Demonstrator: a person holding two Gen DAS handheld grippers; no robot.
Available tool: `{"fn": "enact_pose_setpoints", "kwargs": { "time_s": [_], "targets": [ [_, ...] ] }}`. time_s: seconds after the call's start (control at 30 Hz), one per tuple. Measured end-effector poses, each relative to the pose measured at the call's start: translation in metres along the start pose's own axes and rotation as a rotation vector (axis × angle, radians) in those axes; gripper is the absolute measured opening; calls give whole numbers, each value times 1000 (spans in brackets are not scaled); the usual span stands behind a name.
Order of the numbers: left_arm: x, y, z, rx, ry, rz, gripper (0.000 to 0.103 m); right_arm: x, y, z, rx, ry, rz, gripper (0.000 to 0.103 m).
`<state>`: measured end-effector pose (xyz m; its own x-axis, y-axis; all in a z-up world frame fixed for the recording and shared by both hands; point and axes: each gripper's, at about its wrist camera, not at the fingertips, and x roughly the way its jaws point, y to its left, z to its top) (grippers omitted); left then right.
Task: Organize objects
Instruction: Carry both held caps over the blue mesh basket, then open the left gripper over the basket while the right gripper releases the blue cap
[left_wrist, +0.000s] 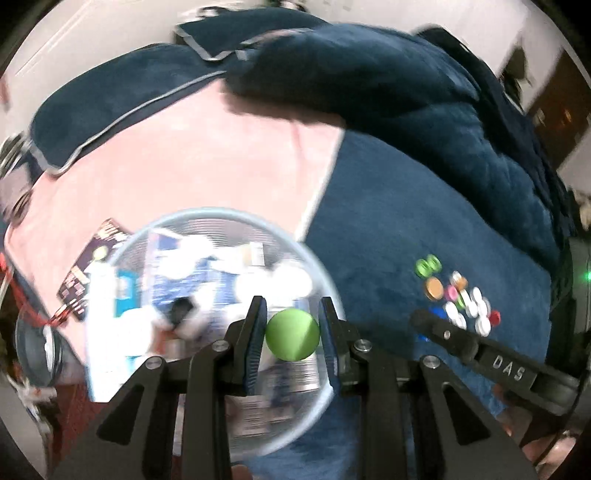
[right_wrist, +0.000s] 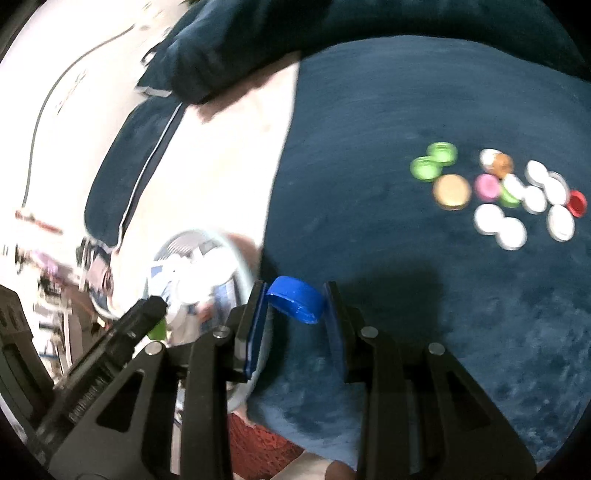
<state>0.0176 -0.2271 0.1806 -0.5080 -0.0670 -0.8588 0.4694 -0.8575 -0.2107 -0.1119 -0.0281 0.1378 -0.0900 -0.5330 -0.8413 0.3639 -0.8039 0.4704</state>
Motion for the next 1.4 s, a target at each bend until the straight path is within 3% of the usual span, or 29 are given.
{"fn": "enact_pose_setpoints", "kwargs": {
  "time_s": [0.17,0.33,0.67,1.13,1.27,1.33,1.4],
  "targets": [
    [-12,60,-2,-122,-19,32,29,21,45,-15,-96,38,21,31],
    [-16,95,-2,-183,-24,48,29,39,77,-26,-165,71,46,32],
    [-12,115,-3,-180,-21,81,29,59,114,-30,-231,91,83,32],
    [12,127,6,-182,-32,97,29,86,135,-29,-327,99,41,32],
    [15,132,5,-182,-27,110,43,89,137,-28,-339,107,36,37],
    [14,135,5,-190,-33,111,49,88,137,-27,-342,92,11,50],
    [10,144,3,-214,-41,130,66,88,134,-25,-334,84,4,62]
  ]
}}
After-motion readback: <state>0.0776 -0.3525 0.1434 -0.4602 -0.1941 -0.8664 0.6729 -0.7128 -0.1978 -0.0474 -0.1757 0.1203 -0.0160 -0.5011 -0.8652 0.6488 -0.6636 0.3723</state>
